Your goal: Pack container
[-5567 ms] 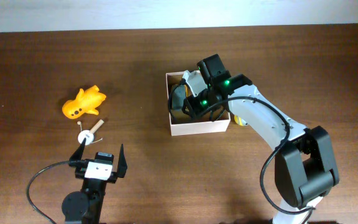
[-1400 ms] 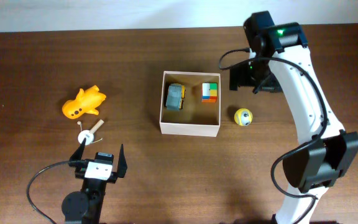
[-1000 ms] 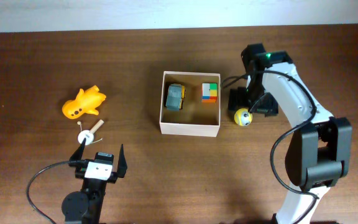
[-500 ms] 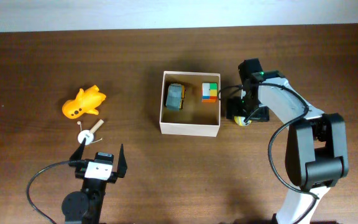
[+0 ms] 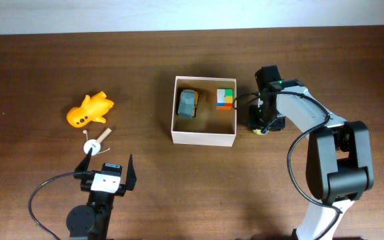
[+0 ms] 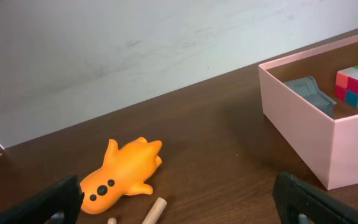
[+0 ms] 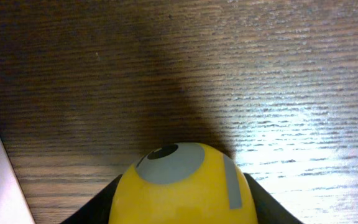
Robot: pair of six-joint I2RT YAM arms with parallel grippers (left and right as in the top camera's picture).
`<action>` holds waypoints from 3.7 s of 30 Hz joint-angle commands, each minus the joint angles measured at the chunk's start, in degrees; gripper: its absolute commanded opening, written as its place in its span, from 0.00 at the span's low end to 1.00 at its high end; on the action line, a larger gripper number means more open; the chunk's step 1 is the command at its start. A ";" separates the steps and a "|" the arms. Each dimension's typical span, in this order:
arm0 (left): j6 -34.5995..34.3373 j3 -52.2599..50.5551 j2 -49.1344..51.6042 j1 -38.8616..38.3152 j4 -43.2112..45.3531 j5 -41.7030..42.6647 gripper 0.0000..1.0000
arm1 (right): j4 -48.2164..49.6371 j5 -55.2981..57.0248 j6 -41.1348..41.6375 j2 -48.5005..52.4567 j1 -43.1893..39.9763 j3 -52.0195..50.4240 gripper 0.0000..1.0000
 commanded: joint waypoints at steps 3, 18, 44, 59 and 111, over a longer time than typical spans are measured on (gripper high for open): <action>0.70 -0.39 -0.50 0.24 -0.04 -0.42 0.99 | 0.52 0.92 0.00 -0.66 -0.50 -0.13 0.42; 0.70 -0.39 -0.50 0.24 -0.04 -0.42 0.99 | -16.50 0.81 -5.64 -0.68 -0.42 19.34 0.41; 0.70 -0.39 -0.48 0.24 -0.04 -0.42 0.99 | -8.55 -8.13 -19.10 4.04 13.88 32.06 0.42; 0.70 -0.39 -0.48 0.24 -0.04 -0.39 0.99 | -5.68 -9.84 -20.83 12.37 15.28 32.06 0.42; 0.70 -0.39 -0.50 0.24 -0.04 -0.42 0.99 | -44.02 -10.49 -23.41 5.40 34.25 43.47 0.86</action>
